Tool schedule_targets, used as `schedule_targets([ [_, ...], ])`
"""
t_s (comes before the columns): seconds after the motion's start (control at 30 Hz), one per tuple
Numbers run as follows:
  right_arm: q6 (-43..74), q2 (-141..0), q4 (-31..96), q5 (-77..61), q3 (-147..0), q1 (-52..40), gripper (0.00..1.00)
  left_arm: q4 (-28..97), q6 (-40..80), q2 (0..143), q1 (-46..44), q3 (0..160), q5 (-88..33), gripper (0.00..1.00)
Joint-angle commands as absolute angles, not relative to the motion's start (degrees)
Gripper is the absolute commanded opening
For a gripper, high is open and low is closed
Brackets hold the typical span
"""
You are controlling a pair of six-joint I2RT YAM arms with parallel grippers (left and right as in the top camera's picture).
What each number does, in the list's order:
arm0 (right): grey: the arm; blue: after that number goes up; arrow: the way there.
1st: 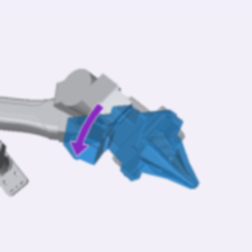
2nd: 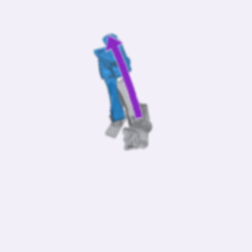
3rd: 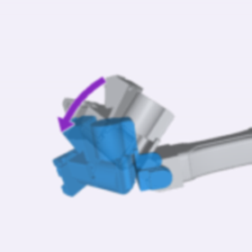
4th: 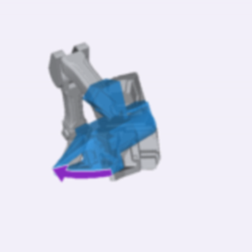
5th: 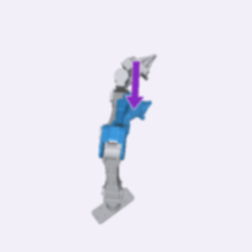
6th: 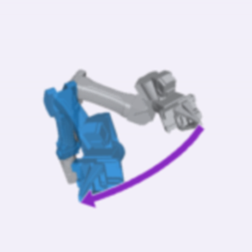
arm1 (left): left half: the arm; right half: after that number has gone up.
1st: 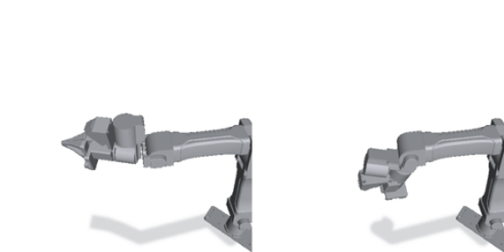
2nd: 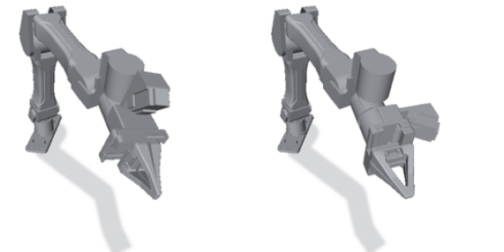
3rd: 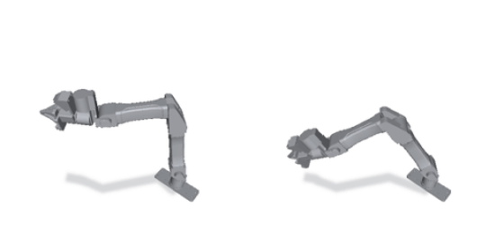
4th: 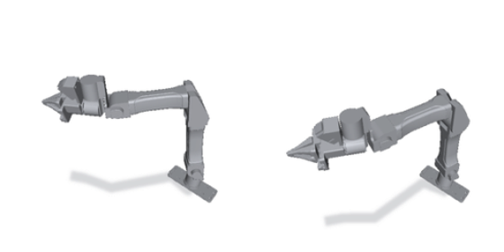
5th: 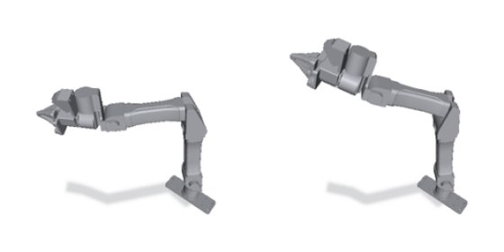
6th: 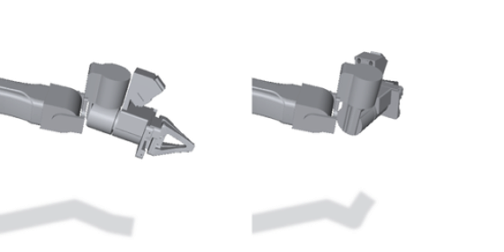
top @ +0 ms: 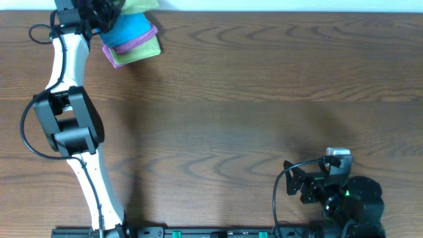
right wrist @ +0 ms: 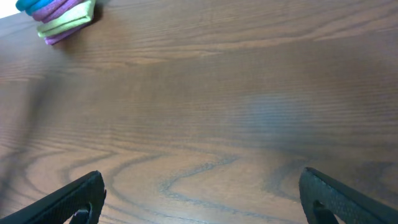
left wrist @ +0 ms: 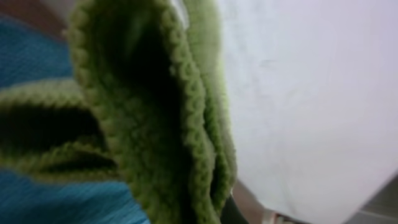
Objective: Fold the cloth
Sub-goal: 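Carry the cloth with the left gripper to the far-left cloth stack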
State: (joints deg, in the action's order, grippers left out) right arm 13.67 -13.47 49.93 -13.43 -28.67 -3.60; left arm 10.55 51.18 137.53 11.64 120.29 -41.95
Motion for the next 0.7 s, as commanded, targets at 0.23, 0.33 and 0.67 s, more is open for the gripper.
schedule_targets([
  [0.23, 14.55, -13.13, 50.00, -13.30, -28.40, -3.18, 0.99, 17.47, 40.42, 138.47, 12.10, 122.08, -38.48, 0.06],
  [0.33, 14.57, -13.13, 50.00, -13.30, -28.42, -3.18, 0.99, 19.18, 38.50, 138.47, 12.12, 122.08, -38.04, 0.06],
  [0.67, 14.57, -13.13, 50.00, -13.30, -28.42, -3.18, 0.99, 26.57, 32.67, 138.47, 12.40, 122.08, -35.07, 0.06],
])
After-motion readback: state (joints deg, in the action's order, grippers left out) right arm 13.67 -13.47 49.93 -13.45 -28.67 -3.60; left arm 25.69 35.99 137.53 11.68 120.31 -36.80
